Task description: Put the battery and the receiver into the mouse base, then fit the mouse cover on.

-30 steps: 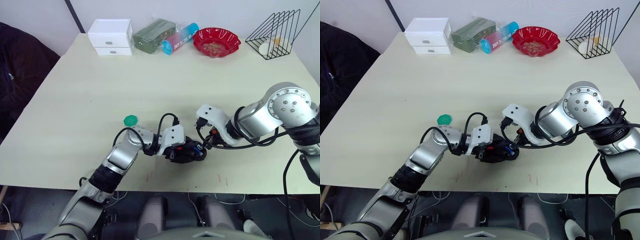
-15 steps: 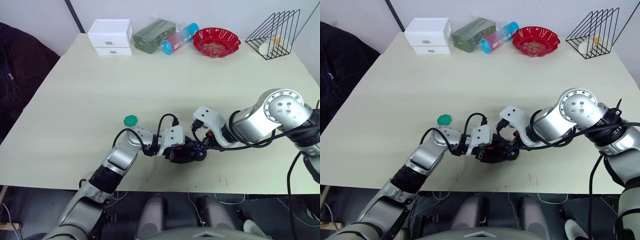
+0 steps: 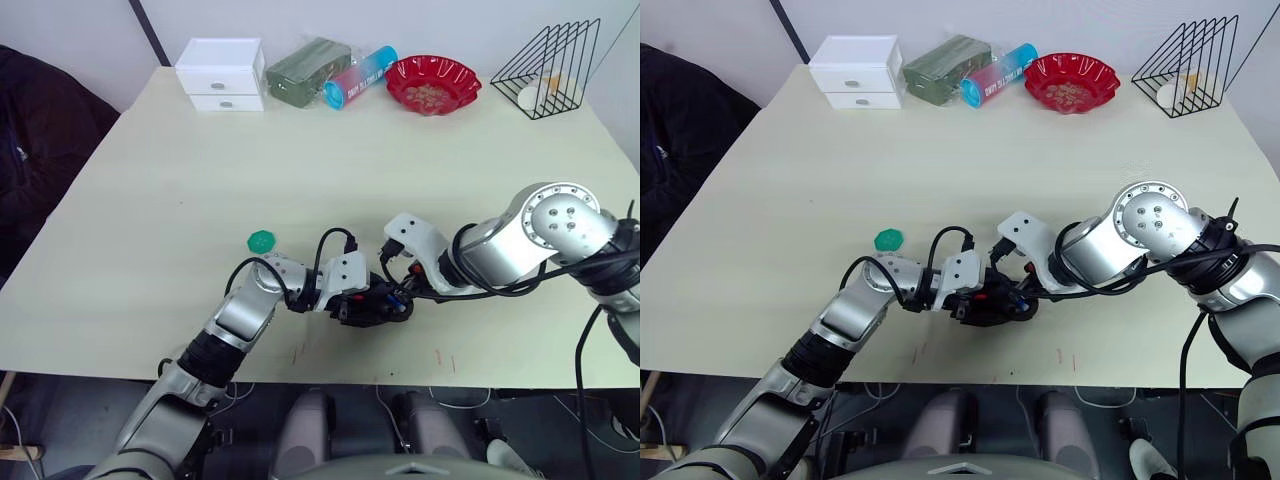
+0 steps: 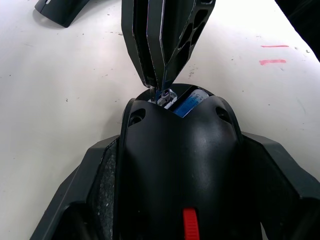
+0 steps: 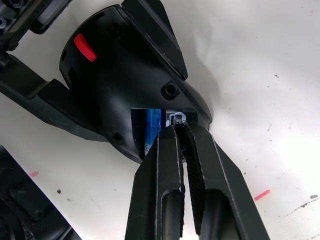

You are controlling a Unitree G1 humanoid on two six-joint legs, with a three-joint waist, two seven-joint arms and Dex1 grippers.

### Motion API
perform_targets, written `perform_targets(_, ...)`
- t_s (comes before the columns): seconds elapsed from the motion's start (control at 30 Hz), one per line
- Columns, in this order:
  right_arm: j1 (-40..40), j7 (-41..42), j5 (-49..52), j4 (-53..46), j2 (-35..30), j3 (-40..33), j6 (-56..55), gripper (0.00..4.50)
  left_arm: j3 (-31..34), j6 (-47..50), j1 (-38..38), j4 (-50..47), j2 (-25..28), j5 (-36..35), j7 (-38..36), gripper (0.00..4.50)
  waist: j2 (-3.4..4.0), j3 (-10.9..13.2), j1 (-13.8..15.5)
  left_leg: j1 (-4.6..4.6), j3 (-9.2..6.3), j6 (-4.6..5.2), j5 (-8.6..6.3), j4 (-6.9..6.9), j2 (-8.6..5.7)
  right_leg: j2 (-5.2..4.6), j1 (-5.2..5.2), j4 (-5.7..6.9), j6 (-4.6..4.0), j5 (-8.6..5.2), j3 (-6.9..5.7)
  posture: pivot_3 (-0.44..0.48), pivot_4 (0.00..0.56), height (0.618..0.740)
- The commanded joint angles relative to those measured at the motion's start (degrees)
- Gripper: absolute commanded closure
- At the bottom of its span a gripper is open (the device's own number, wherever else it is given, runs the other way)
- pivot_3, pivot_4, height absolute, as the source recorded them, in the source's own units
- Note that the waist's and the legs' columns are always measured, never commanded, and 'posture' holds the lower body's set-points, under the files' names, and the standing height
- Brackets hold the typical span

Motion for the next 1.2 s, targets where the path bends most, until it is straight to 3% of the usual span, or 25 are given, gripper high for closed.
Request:
perform_targets(0.03,-1.2,-0.1,0.4,0.3,0.5,0.6,0.3,4.5,-2.1,0.8,1.1,1.2,0.2,1.5,-0.1,1.53,0.0,0.0,0.0,0.0,0.0,0.0,0.0,0.0,0.0,0.0,0.0,0.0,0.0,0.0,0.0,0.0,0.15,0.74)
perform_targets(1.2,0.7,-3.7,-5.1,-2.3,3.6,0.7,1.4,4.5,-2.4,0.8,1.1,0.9,0.7,1.3,-0.8,1.53,0.02,-0.2,-0.6,0.07,-0.02,0.0,0.0,-0.01,0.04,0.01,0.04,0.02,-0.01,0.0,0.0,0.0,0.15,0.74)
